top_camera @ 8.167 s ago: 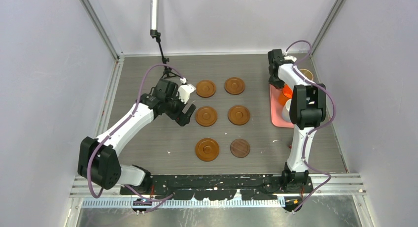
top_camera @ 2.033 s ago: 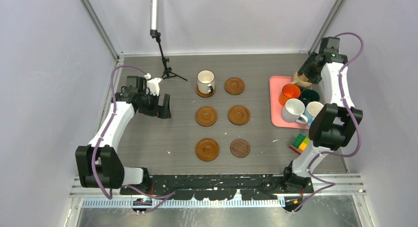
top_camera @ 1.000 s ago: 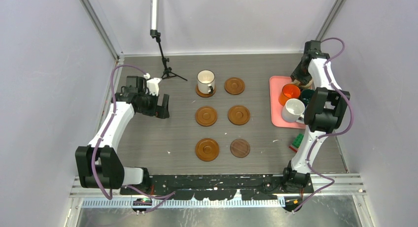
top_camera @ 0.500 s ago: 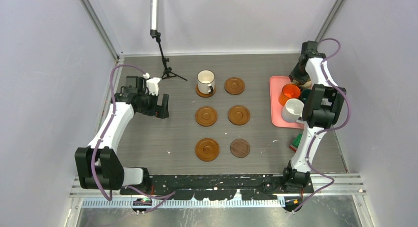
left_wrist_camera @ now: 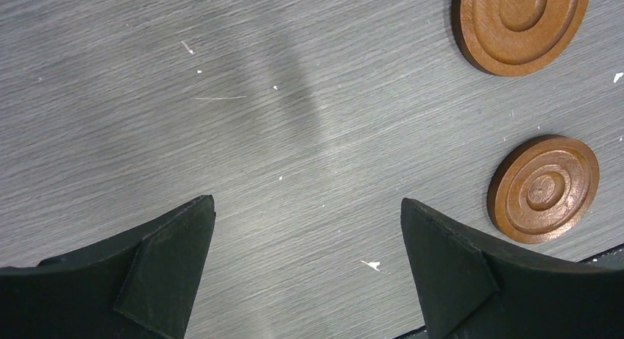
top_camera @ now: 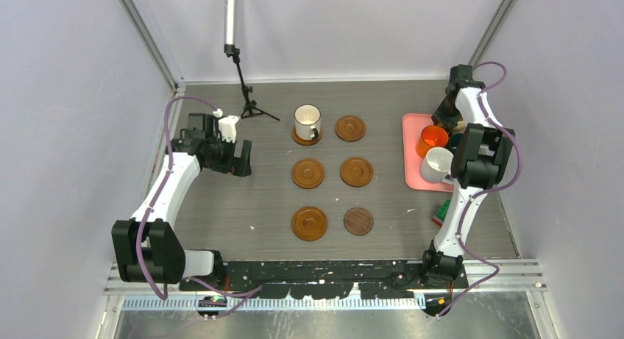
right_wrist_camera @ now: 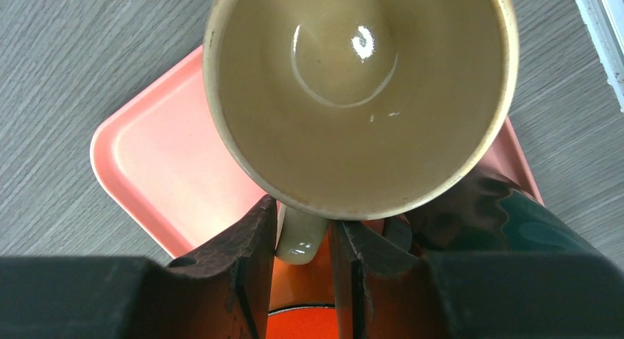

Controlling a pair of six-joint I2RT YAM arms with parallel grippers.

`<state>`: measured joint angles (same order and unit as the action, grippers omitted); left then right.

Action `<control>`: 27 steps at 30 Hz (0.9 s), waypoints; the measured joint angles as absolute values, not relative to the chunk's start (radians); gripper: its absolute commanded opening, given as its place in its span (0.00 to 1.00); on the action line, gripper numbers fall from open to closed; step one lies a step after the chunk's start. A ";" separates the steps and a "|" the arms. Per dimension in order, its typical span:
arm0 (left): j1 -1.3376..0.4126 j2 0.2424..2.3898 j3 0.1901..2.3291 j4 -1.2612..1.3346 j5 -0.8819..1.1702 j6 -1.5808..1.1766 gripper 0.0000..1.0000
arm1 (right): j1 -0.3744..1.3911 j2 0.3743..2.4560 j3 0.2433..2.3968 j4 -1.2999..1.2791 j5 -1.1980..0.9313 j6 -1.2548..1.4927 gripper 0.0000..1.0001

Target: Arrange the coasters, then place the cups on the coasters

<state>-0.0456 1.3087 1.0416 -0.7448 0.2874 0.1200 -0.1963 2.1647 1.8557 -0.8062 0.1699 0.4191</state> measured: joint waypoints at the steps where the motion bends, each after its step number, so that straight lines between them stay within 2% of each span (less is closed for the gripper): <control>1: -0.046 1.309 1.042 -0.745 0.287 0.120 1.00 | -0.197 2.165 1.856 -0.807 0.170 0.419 0.39; 20: -0.046 1.314 1.049 -0.745 0.280 0.117 1.00 | -0.191 2.213 1.885 -0.840 0.204 0.423 0.41; 24: -0.046 1.314 1.057 -0.749 0.280 0.117 1.00 | -0.190 2.222 1.889 -0.850 0.212 0.425 0.32; 27: -0.046 1.314 1.064 -0.749 0.280 0.117 1.00 | -0.190 2.223 1.889 -0.856 0.224 0.436 0.19</control>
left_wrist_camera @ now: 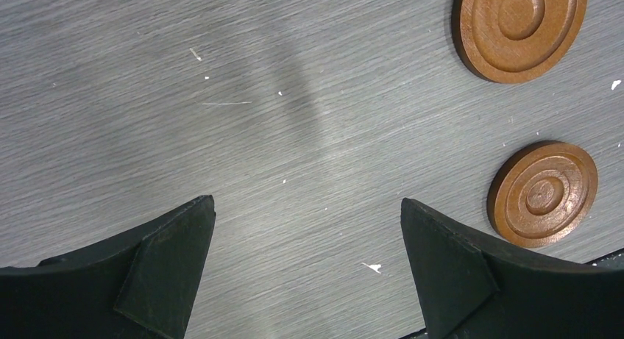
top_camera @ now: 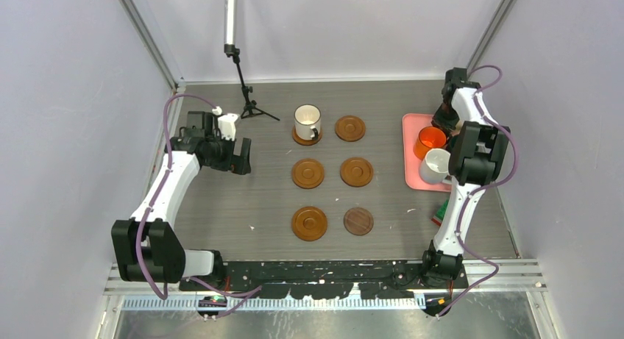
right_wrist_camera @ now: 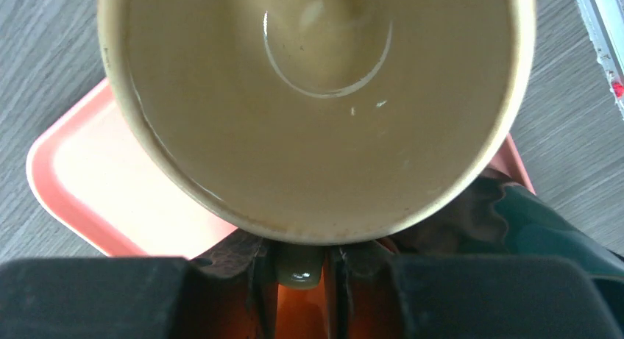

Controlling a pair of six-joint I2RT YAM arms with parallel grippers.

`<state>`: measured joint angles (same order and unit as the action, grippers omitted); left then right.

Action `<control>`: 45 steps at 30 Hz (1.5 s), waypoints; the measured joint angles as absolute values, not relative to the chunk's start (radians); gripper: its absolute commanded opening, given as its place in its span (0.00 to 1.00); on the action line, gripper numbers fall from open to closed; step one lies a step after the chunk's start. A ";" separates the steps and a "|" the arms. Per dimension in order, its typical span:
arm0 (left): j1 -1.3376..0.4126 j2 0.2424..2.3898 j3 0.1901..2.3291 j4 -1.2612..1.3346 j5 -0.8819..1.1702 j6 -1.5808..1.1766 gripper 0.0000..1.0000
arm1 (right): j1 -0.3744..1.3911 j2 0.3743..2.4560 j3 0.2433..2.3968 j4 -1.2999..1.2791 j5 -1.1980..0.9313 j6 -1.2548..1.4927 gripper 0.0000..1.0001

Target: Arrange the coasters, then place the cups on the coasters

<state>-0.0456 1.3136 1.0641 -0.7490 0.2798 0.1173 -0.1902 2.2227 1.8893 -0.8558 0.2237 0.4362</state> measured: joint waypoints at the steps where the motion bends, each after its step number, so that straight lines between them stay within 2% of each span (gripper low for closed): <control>1: -0.046 1.314 1.065 -0.749 0.280 0.117 1.00 | -0.191 2.223 1.889 -0.860 0.234 0.439 0.16; 5: -0.046 1.317 1.065 -0.750 0.281 0.117 1.00 | -0.192 2.223 1.889 -0.865 0.234 0.440 0.01; 13: -0.046 1.339 1.071 -0.748 0.281 0.117 1.00 | -0.192 2.213 1.877 -0.851 0.233 0.409 0.00; 26: -0.046 1.341 1.075 -0.744 0.289 0.117 1.00 | -0.200 2.113 1.703 -0.661 0.200 0.319 0.00; 45: -0.046 1.341 1.075 -0.744 0.289 0.117 1.00 | -0.199 2.064 1.657 -0.574 0.197 0.260 0.00</control>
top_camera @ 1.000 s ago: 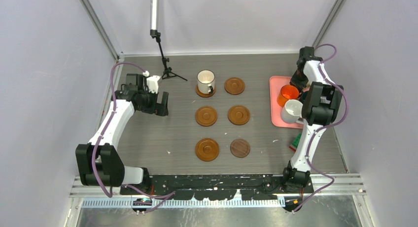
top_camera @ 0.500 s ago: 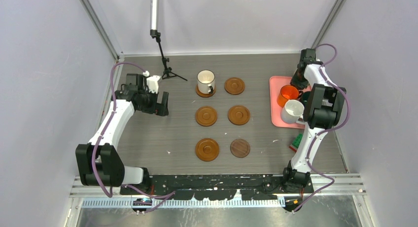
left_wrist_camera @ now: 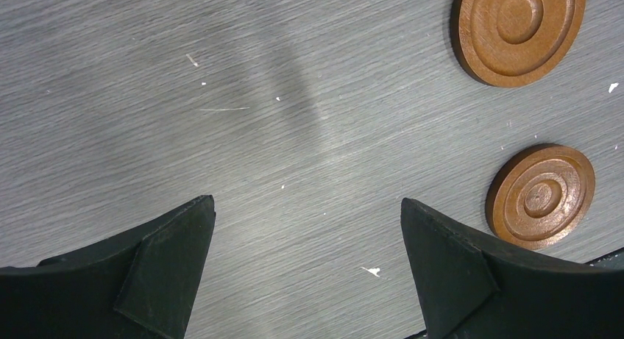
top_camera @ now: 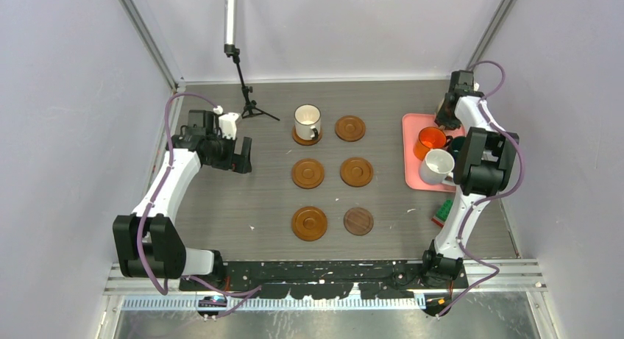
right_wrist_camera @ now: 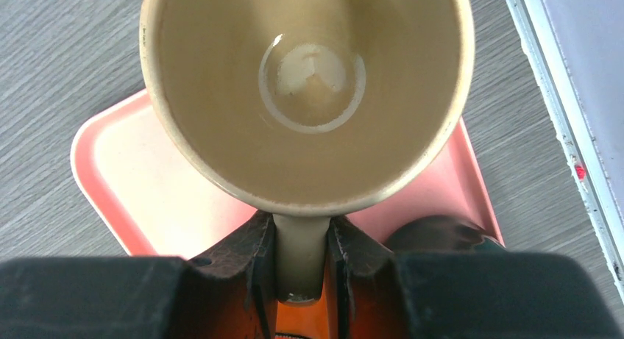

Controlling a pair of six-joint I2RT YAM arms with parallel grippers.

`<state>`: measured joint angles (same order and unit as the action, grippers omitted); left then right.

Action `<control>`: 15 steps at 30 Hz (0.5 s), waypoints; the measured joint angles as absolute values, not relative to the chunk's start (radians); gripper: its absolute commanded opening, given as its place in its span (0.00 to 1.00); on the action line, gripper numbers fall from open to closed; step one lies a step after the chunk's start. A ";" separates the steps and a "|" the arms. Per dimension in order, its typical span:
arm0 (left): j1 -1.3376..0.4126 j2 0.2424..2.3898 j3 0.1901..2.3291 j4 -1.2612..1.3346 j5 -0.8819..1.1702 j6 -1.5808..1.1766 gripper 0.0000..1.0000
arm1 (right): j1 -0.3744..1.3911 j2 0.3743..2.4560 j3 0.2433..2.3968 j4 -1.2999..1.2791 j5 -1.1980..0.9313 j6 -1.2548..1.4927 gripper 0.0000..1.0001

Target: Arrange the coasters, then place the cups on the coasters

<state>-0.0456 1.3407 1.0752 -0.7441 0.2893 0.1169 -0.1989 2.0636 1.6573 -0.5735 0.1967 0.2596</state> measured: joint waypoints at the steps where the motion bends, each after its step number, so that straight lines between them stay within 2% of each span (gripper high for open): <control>1: -0.046 1.341 1.075 -0.744 0.290 0.117 1.00 | -0.199 2.058 1.656 -0.573 0.197 0.257 0.00; 15: -0.046 1.348 1.075 -0.737 0.292 0.113 1.00 | -0.198 2.036 1.655 -0.529 0.190 0.216 0.00</control>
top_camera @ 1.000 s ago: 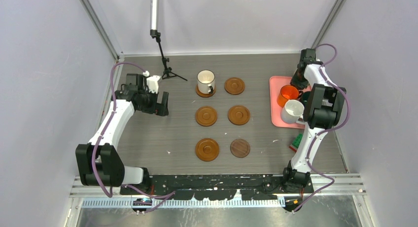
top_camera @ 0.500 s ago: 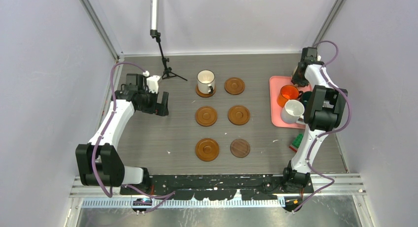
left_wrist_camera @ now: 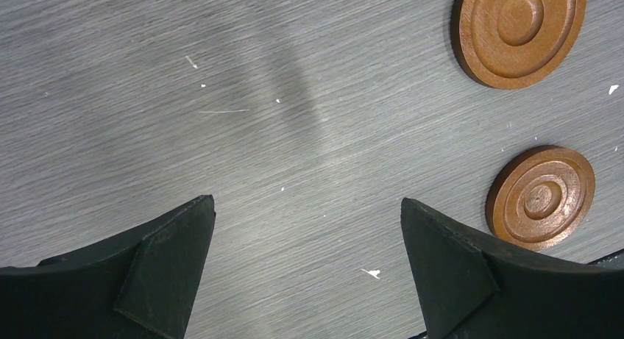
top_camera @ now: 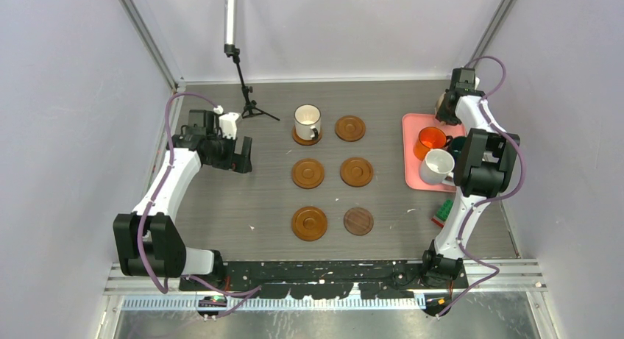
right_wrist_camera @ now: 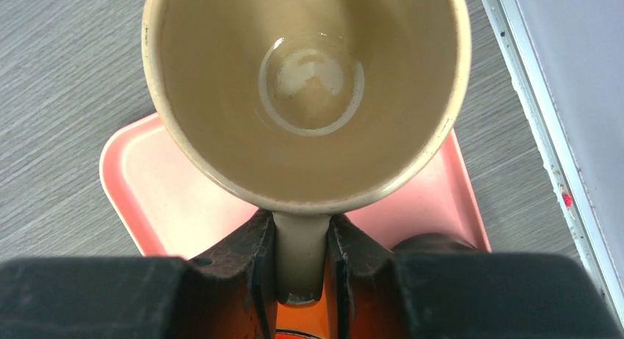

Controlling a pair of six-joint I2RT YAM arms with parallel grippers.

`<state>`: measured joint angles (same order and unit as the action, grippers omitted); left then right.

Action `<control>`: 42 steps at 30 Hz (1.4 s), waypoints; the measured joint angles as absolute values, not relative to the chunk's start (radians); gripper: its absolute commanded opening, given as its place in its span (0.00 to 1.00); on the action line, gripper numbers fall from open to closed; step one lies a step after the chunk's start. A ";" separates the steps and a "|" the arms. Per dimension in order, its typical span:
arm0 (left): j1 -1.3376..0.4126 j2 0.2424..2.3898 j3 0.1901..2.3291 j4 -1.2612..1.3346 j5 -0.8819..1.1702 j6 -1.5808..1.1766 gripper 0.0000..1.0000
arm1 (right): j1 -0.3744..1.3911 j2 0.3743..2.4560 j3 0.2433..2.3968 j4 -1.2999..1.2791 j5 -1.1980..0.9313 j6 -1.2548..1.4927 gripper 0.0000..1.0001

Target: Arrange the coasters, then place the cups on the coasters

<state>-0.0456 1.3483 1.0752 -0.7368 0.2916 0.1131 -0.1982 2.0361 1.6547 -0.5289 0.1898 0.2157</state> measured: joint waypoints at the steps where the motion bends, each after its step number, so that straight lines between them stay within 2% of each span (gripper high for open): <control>1: -0.046 1.348 1.075 -0.737 0.292 0.113 1.00 | -0.198 2.036 1.655 -0.524 0.186 0.211 0.00; 10: -0.046 1.348 1.075 -0.737 0.287 0.112 1.00 | -0.160 2.028 1.654 -0.435 0.106 0.099 0.00; 21: -0.044 1.346 1.075 -0.728 0.276 0.059 1.00 | 0.035 1.921 1.637 -0.301 -0.057 -0.039 0.00; 30: -0.043 1.336 1.075 -0.708 0.276 0.038 1.00 | 0.159 1.889 1.605 -0.321 -0.219 -0.122 0.00; 42: -0.043 1.336 1.075 -0.707 0.276 0.034 1.00 | 0.245 1.890 1.526 -0.344 -0.225 -0.163 0.00</control>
<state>-0.0425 1.3361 1.0748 -0.7067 0.2764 0.0341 0.2455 1.8896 1.5265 -0.3439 -0.2253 -0.1627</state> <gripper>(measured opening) 0.996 0.282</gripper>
